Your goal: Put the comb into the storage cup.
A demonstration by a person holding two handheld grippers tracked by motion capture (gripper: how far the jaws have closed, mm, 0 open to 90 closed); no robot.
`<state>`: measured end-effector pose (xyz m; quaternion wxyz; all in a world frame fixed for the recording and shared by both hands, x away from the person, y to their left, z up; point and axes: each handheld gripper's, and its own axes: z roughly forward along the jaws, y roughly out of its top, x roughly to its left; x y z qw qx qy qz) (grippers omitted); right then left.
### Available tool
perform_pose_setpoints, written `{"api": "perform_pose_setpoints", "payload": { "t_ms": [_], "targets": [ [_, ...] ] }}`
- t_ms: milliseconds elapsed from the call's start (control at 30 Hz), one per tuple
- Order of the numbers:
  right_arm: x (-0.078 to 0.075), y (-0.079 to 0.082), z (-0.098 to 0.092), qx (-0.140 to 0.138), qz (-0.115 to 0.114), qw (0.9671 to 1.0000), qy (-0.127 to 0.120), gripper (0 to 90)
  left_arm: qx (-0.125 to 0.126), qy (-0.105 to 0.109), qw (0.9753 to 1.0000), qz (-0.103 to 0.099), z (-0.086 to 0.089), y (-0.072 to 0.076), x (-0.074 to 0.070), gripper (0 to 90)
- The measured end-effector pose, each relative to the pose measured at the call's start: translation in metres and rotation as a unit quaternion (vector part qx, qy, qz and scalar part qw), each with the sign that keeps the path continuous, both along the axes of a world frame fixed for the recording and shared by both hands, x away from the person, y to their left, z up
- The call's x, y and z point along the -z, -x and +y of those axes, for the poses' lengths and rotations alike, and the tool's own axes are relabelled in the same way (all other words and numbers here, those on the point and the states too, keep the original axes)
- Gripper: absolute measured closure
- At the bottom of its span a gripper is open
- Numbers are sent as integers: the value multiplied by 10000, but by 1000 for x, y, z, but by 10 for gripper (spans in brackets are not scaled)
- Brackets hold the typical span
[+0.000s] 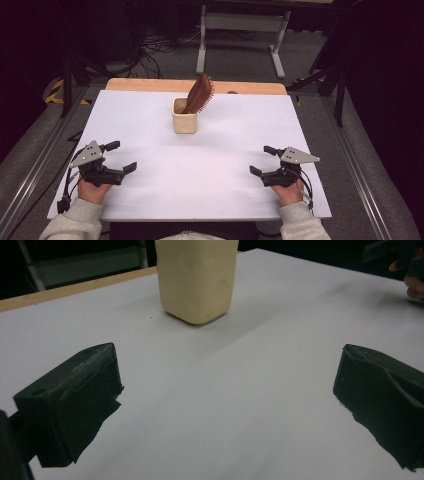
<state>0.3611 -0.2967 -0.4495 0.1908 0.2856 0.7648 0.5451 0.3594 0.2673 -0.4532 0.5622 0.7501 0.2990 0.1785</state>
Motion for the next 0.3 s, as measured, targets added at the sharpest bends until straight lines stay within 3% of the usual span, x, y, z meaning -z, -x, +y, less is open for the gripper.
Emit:
{"api": "perform_pose_setpoints", "payload": {
  "t_ms": [300],
  "targets": [
    [-1,0,-1,71,-78,9999,-17,25,-195,-85,9998,-7,-1,1,1,2]
  ]
}}
